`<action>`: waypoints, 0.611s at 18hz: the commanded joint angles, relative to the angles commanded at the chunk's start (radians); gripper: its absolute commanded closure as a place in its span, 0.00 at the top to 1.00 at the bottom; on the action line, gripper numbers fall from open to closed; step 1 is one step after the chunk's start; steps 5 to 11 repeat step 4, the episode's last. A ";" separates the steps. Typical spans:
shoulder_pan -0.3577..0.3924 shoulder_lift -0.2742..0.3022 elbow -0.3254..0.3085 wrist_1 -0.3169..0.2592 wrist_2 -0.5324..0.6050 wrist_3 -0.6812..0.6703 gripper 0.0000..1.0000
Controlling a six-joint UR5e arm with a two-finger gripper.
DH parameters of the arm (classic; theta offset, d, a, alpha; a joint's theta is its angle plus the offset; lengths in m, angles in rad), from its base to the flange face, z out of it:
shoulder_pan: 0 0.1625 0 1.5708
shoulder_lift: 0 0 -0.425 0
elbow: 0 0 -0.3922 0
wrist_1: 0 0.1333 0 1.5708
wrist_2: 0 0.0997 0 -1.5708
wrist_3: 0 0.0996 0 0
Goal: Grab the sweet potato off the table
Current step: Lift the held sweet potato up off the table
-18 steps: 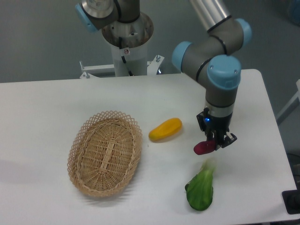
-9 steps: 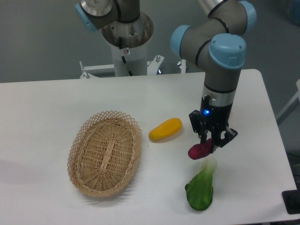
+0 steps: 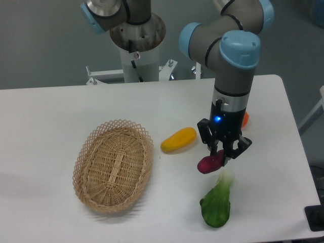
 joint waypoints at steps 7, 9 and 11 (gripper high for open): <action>-0.003 0.000 0.000 0.003 -0.003 -0.002 0.10; -0.003 0.000 0.000 0.003 -0.003 -0.002 0.10; -0.003 0.000 0.000 0.003 -0.003 -0.002 0.10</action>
